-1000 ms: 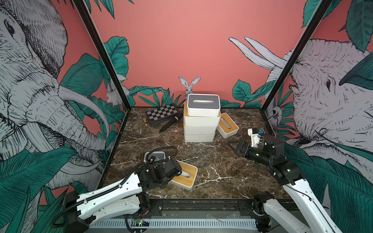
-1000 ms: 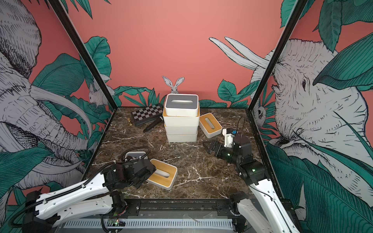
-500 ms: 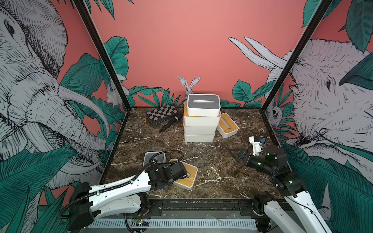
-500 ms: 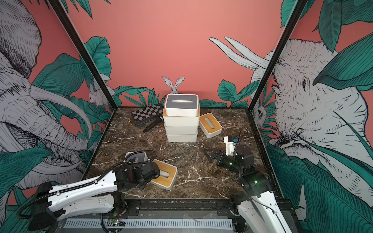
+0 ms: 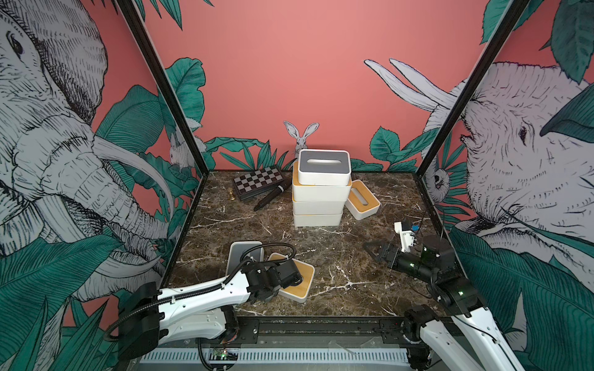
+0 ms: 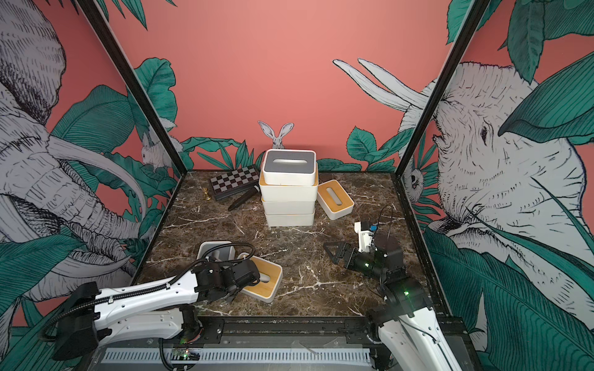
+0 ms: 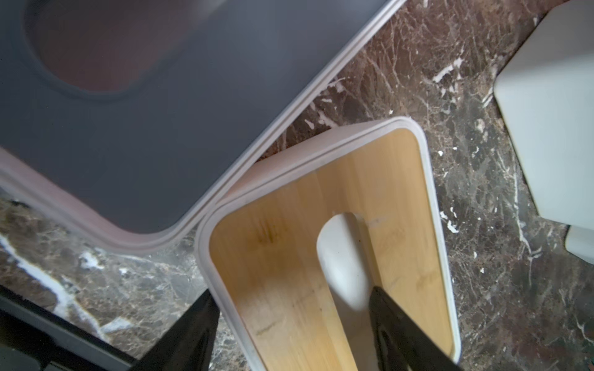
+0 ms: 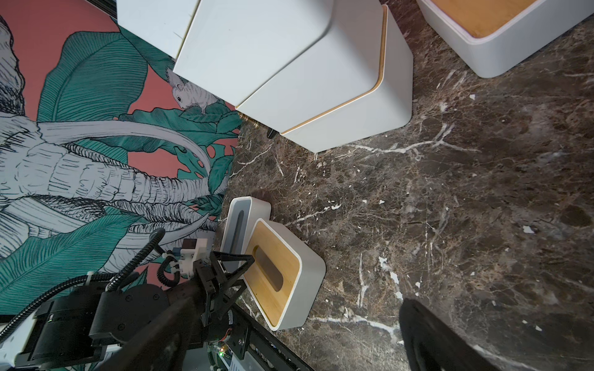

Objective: Stack the tissue boxes
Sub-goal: Pick up the tissue box from the center of the board.

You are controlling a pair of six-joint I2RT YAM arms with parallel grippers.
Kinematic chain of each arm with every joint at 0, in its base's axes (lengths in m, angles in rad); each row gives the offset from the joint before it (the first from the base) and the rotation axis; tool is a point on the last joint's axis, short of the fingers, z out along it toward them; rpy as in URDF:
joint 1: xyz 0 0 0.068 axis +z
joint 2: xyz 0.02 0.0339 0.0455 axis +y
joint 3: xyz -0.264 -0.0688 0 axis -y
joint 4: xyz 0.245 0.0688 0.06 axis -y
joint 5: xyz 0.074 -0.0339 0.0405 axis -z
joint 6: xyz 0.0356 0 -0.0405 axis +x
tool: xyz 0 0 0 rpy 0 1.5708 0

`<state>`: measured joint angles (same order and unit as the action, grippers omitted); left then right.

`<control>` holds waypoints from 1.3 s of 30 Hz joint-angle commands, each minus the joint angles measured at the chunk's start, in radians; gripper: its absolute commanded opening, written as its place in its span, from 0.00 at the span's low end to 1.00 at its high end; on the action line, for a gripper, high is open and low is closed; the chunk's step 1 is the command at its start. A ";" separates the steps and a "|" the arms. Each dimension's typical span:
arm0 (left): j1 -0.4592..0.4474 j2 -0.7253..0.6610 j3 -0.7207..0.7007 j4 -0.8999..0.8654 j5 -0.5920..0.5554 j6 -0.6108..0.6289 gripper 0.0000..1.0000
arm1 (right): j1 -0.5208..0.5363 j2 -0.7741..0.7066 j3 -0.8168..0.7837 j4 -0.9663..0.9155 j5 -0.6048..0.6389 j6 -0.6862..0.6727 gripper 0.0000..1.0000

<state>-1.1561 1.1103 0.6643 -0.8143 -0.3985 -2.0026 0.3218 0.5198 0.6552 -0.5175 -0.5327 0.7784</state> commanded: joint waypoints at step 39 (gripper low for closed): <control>-0.004 0.019 -0.054 0.253 -0.157 -0.081 0.44 | 0.006 0.004 -0.075 0.122 -0.060 0.036 0.99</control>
<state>-1.1599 1.1568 0.5968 -0.6334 -0.4774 -2.0716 0.3218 0.5129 0.5873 -0.4709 -0.5690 0.8074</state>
